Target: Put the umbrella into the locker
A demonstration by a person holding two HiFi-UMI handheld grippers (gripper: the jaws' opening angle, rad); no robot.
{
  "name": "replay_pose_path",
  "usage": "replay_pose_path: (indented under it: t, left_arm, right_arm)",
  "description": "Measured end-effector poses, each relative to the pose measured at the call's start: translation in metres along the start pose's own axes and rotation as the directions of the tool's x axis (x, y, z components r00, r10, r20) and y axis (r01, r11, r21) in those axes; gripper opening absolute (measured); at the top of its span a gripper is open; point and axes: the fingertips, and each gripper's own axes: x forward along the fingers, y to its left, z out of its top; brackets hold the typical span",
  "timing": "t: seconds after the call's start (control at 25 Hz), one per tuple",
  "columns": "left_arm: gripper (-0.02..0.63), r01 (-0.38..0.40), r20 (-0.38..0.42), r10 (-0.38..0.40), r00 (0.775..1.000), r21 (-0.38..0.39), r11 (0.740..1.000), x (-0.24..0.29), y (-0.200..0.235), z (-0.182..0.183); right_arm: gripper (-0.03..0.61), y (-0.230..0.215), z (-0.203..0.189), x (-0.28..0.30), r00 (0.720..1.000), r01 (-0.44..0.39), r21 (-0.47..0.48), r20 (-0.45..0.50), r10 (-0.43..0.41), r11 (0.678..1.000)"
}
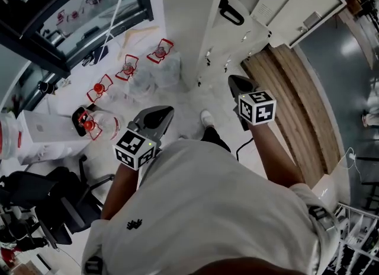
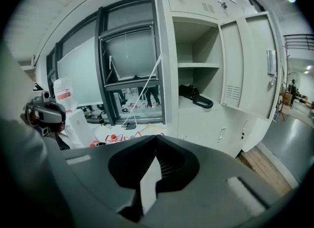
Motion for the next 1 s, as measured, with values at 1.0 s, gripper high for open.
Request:
replay_pose_path:
  t: [1.0]
  left_arm:
    - [0.055,-0.004,-0.002,0.004,1.0,0.002,1.0,-0.025,-0.008,-0.016]
  right_arm:
    - [0.003,0.05,-0.036,-0.036,0.998,-0.066,0.011,0.008,0.065,0.998]
